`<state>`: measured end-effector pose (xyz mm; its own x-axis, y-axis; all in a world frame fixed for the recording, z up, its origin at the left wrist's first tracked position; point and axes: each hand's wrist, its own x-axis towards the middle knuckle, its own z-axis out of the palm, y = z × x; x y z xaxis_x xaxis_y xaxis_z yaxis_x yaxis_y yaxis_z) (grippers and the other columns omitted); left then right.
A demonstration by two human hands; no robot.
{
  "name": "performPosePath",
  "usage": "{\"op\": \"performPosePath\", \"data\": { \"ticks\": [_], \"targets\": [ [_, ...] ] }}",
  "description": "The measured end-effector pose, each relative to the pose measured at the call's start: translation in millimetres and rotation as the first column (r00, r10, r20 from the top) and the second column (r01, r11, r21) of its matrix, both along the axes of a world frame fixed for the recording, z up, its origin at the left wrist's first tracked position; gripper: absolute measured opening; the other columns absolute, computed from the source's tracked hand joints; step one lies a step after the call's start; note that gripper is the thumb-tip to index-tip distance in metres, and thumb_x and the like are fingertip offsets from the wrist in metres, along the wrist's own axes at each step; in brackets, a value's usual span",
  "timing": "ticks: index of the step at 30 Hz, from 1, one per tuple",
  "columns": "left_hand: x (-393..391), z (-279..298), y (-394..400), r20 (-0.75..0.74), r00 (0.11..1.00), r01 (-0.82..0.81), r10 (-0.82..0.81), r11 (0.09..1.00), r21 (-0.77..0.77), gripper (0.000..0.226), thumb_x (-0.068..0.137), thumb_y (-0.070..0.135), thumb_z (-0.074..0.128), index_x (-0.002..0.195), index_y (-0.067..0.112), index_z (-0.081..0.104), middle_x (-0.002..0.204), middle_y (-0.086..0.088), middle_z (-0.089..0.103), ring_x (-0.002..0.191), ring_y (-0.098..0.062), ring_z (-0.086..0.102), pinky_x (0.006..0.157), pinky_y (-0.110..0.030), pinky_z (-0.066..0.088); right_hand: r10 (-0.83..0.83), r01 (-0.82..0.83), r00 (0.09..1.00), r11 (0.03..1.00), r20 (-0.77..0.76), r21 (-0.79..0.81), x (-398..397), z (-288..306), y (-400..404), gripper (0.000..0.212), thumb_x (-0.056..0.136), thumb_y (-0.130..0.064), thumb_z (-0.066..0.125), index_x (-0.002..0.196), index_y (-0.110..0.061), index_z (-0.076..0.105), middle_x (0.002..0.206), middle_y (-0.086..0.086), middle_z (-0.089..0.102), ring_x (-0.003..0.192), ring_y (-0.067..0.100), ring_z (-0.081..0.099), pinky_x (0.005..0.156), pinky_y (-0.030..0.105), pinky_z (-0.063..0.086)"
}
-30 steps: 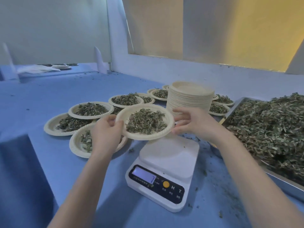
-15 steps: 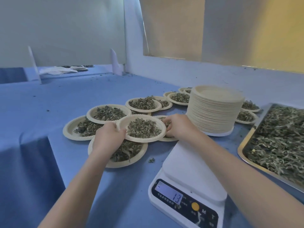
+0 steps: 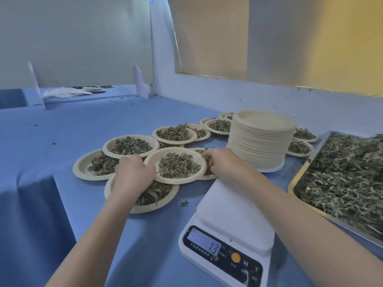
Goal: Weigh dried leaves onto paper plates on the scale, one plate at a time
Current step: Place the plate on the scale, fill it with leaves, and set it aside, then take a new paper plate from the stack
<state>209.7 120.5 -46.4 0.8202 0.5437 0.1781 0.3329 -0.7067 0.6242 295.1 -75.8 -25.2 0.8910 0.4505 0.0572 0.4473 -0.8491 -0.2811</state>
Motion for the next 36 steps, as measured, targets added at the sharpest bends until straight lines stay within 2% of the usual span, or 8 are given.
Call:
{"op": "performPosePath", "data": {
  "ticks": [3,6,11,18,20,24,29,36],
  "targets": [
    [0.0,13.4,-14.2,0.114,0.992,0.049,-0.046,0.999,-0.025,0.035,0.088,0.022,0.051,0.119,0.008,0.058,0.122,-0.015,0.054,0.096,-0.025,0.056,0.082,-0.031,0.042,-0.004,0.004,0.999,1.000,0.043,0.000,-4.2,9.4,-6.9,0.051,0.088,0.001,0.045,0.130,-0.026,0.054,0.113,0.004,0.062,0.107,0.021,0.056,0.084,0.030,0.047],
    [7.4,32.2,-46.6,0.169,0.968,0.188,-0.185,0.982,0.000,0.023,0.090,0.019,0.051,0.110,0.015,0.063,0.094,-0.002,0.063,0.068,-0.006,0.052,0.059,-0.024,0.037,0.000,-0.006,0.997,0.997,0.078,0.077,-9.9,25.9,-17.3,0.046,0.090,-0.003,0.048,0.130,-0.024,0.054,0.117,0.006,0.063,0.109,0.021,0.057,0.088,0.031,0.046],
    [26.8,65.8,-115.8,0.204,0.896,0.398,-0.395,0.917,0.028,0.026,0.089,0.014,0.051,0.111,0.013,0.065,0.105,-0.004,0.065,0.092,-0.020,0.058,0.070,-0.022,0.037,0.015,-0.042,0.987,0.985,0.159,0.168,-18.7,65.3,-47.2,0.040,0.089,-0.001,0.052,0.123,-0.019,0.061,0.113,0.008,0.065,0.104,0.022,0.058,0.084,0.028,0.043],
    [73.8,100.7,-185.4,0.205,0.802,0.541,-0.561,0.827,0.150,0.022,0.089,0.015,0.050,0.107,0.015,0.062,0.098,-0.003,0.061,0.073,-0.015,0.051,0.062,-0.026,0.033,-0.153,0.109,0.964,0.973,0.218,0.204,4.2,98.6,-117.1,0.027,0.091,-0.003,0.045,0.098,-0.005,0.071,0.095,0.002,0.068,0.089,0.019,0.057,0.072,0.021,0.040],
    [92.9,102.5,-194.2,0.170,0.823,0.506,-0.542,0.836,0.212,0.015,0.089,0.016,0.049,0.101,0.016,0.059,0.093,-0.006,0.053,0.077,-0.019,0.050,0.067,-0.026,0.033,-0.245,0.220,0.954,0.964,0.171,0.150,19.3,96.8,-132.5,0.030,0.094,-0.011,0.043,0.077,0.000,0.065,0.079,0.013,0.063,0.072,0.025,0.056,0.066,0.034,0.046],
    [126.8,96.3,-193.2,-0.017,0.933,0.346,-0.361,0.881,0.323,0.023,0.091,0.023,0.046,0.104,0.005,0.050,0.112,-0.020,0.049,0.103,-0.032,0.045,0.081,-0.033,0.034,-0.398,0.382,0.911,0.913,0.109,0.145,46.3,85.8,-147.4,0.043,0.094,-0.025,0.046,0.056,-0.014,0.030,0.059,0.004,0.025,0.051,0.017,0.024,0.048,0.030,0.020],
    [151.6,84.7,-187.5,0.028,0.955,0.295,-0.295,0.955,-0.006,0.024,0.083,0.025,0.055,0.091,0.005,0.043,0.092,-0.011,0.051,0.080,-0.028,0.054,0.057,-0.030,0.036,-0.513,0.490,0.857,0.794,-0.035,0.361,73.3,69.7,-147.7,0.038,0.084,-0.021,0.054,0.058,-0.017,0.027,0.071,0.003,0.020,0.054,0.016,0.021,0.046,0.029,0.018],
    [168.5,88.5,-183.5,0.045,0.946,0.322,-0.322,0.947,0.016,0.012,0.080,0.002,0.041,0.069,0.008,0.043,0.068,-0.015,0.045,0.058,-0.021,0.045,0.052,-0.030,0.041,-0.515,0.508,0.854,0.793,-0.075,0.337,85.8,71.9,-150.7,0.029,0.082,-0.003,0.044,0.058,-0.013,0.030,0.060,0.002,0.033,0.052,0.016,0.029,0.046,0.028,0.020]
  ]
}}
